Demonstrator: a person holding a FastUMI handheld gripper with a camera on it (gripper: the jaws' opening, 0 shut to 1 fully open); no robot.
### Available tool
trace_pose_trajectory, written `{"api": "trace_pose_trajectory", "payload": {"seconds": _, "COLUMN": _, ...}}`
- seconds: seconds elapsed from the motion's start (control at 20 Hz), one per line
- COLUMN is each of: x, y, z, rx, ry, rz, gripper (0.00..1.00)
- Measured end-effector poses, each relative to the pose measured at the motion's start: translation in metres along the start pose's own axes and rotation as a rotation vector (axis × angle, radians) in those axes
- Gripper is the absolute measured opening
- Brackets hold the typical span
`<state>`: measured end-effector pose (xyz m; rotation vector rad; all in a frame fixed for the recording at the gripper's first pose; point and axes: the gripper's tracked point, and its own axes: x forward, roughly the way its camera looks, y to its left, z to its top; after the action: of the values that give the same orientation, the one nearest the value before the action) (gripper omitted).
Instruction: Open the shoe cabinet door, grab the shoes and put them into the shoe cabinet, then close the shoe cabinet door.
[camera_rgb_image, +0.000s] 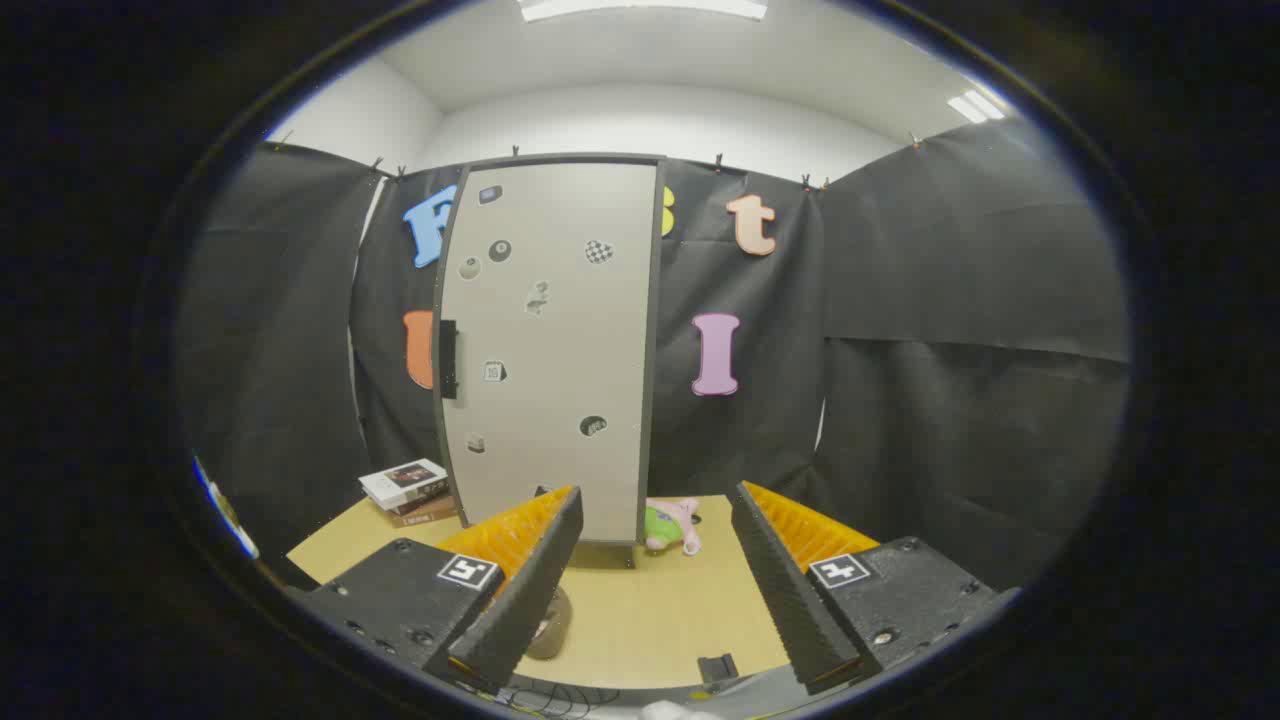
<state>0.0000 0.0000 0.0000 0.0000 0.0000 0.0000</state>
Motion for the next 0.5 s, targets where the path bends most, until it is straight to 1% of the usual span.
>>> {"api": "trace_pose_trajectory", "payload": {"seconds": 0.3, "x": 0.0, "y": 0.008, "z": 0.002, "rx": -0.006, "ry": -0.005, "rz": 0.006, "gripper": 0.98}}
{"api": "trace_pose_trajectory", "payload": {"seconds": 0.5, "x": 0.002, "y": 0.013, "z": 0.005, "rx": -0.005, "ry": -0.007, "rz": -0.014, "gripper": 0.98}}
